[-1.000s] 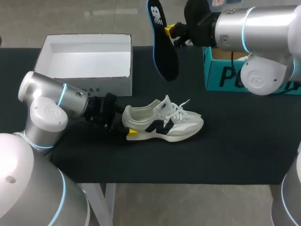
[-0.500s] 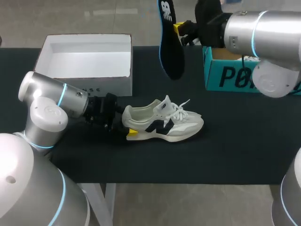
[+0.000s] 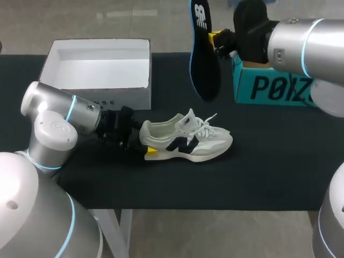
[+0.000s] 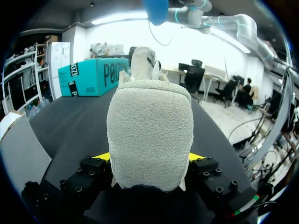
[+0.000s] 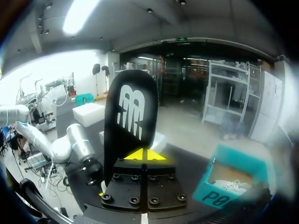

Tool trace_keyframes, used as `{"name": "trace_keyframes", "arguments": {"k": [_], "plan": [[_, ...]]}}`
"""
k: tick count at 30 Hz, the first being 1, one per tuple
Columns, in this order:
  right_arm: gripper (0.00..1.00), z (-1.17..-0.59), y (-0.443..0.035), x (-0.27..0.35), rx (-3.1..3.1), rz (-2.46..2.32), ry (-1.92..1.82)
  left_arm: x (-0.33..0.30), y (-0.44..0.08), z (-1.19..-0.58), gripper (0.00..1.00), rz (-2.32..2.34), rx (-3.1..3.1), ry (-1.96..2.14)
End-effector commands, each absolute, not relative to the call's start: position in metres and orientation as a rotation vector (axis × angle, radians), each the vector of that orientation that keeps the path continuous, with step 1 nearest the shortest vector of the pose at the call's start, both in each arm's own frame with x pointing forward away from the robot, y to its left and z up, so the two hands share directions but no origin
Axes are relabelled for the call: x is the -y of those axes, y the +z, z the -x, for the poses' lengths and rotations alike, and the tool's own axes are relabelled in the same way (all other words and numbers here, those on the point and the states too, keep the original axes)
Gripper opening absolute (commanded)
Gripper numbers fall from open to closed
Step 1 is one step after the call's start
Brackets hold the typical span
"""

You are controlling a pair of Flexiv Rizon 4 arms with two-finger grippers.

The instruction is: Take the shoe out of the shoebox, open the shoe tongue, remove and reinsert the insole, then place the shoe into the shoebox

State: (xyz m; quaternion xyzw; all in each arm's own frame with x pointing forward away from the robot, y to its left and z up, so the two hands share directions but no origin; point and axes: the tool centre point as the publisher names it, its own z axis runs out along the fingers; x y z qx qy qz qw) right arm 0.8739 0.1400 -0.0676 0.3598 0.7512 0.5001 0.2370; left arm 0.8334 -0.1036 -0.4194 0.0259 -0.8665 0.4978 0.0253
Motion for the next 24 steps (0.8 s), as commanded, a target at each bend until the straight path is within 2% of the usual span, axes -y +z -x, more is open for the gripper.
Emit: {"name": "trace_keyframes", "arguments": {"k": [1, 12, 24], "plan": [[0.00, -0.846, -0.056, -0.121, -1.920, -1.140, 1.205, 0.104, -0.419, -0.833, 0.00, -0.081, 2.680, 1.538], [0.00, -0.828, -0.055, -0.114, -1.822, -1.250, 1.175, 0.104, -0.419, -0.833, 0.00, -0.081, 2.680, 1.538], [0.00, -0.835, -0.054, -0.121, -1.870, -1.206, 1.249, 0.104, -0.419, -0.833, 0.00, -0.081, 2.680, 1.538]]}}
